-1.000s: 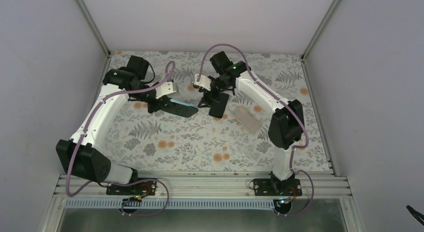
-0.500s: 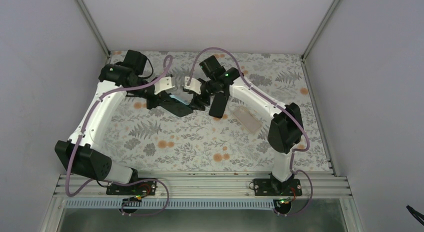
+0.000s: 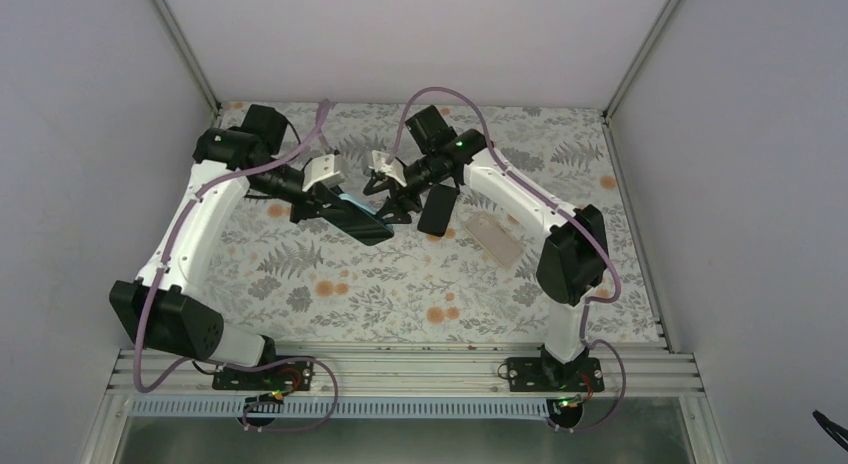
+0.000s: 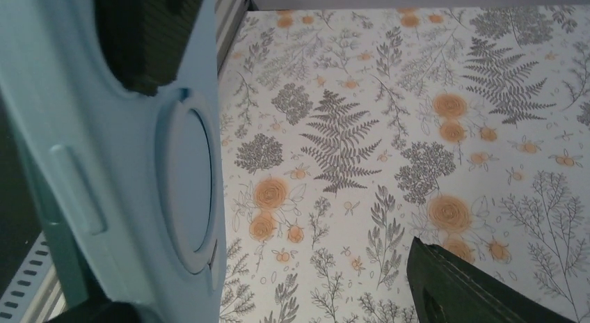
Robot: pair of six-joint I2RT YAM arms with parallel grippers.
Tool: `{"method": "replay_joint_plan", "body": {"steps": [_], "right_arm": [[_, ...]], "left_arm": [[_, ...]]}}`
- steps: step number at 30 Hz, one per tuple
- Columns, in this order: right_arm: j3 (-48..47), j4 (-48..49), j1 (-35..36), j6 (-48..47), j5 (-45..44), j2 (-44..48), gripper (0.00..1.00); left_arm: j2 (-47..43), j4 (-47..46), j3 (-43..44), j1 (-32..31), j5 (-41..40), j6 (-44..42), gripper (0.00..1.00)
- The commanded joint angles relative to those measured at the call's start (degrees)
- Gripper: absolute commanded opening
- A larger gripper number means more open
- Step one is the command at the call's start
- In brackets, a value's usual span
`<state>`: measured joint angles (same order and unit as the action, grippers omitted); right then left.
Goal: Take the phone out of the phone case
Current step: Remove the phone case from the phone.
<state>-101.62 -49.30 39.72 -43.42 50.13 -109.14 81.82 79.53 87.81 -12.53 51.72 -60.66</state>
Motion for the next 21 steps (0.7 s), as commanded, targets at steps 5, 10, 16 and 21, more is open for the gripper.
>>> {"method": "replay_joint_plan", "body": {"steps": [5,10,16,21], "right_arm": [[-6.84,6.11,3.02,4.04,27.83,4.20,0.74],[-6.98,2.76,4.43,-0.35,23.24,3.61,0.56],[-7.01,2.78,3.87,0.70,21.15,2.57,0.32],[-6.88,2.67,3.87,0.53,20.81,2.65,0.20]], "left_arm": [[4.98,-8.36,-0.74,1.24,-1.92,4.39,0.02],[3.92,-12.75,0.58,1.28,-5.02,8.77,0.02],[1.81,-11.36,2.72,1.23,-4.23,9.28,0.02],[0.93,-10.08,3.15,1.25,-4.70,9.17,0.04]]}}
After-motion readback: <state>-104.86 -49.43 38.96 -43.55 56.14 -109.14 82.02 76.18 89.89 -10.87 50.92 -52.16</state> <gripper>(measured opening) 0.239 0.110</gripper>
